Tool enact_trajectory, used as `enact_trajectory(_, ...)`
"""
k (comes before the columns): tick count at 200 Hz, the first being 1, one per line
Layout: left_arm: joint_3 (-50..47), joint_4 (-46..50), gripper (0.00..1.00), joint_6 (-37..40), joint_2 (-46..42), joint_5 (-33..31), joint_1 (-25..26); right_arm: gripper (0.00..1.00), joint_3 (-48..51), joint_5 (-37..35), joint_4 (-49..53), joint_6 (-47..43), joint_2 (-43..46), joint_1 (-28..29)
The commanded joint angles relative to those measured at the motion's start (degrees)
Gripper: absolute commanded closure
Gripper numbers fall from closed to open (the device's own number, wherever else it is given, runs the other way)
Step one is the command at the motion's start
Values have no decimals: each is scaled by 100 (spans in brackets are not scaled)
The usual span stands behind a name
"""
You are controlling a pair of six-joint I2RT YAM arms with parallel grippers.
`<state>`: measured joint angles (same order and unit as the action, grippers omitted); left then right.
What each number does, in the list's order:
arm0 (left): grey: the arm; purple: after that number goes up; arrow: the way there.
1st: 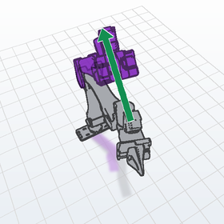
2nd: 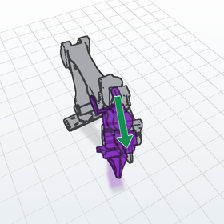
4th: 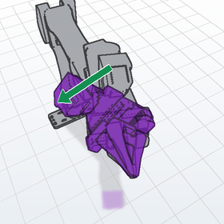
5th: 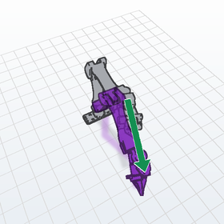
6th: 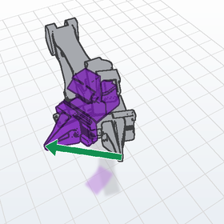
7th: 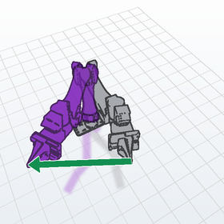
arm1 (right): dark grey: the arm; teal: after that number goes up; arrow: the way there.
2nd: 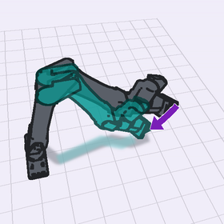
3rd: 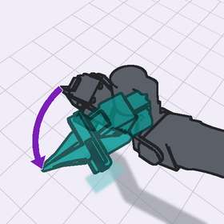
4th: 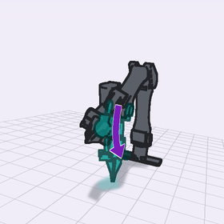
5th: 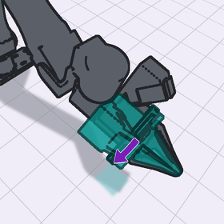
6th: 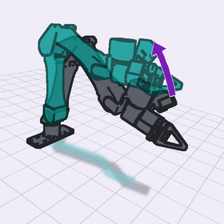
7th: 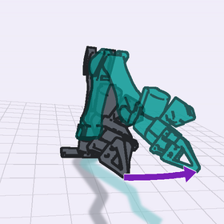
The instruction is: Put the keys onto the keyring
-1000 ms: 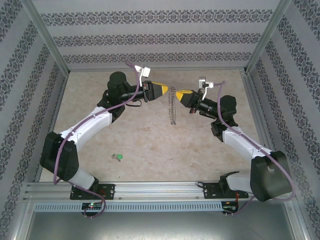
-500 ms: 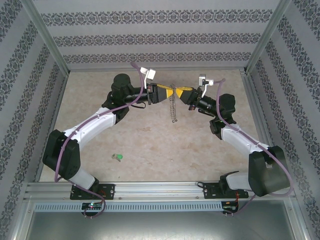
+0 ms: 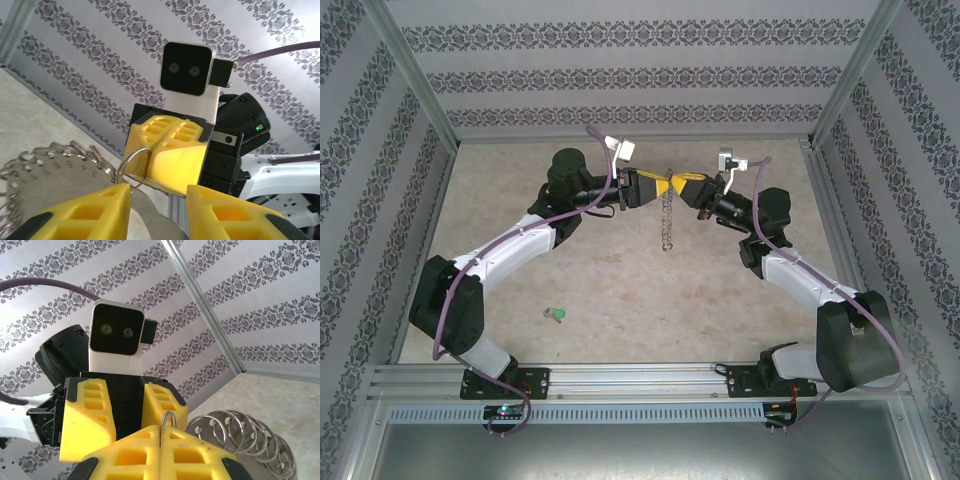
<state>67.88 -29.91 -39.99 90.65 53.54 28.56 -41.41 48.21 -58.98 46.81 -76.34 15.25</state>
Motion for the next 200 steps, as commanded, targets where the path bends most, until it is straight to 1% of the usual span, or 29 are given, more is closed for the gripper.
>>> enact_trajectory(1, -54, 320, 60, 419, -369, -562, 34, 100, -78, -39, -456, 30, 15, 40)
enact_trajectory(21, -174, 282, 58, 403, -491, -687, -12, 100, -78, -31, -456, 38, 5, 29)
enact_trajectory(102, 74, 50, 57, 132, -129, -192, 2, 100, -130, 31, -465, 72, -28, 84)
enact_trajectory(163, 182, -13, 57, 134, -47, -134, 52, 100, -166, 66, -474, 75, -118, 168)
enact_trajectory(200, 213, -81, 67, 112, -16, -125, 47, 100, -139, 48, -462, 64, -126, 175)
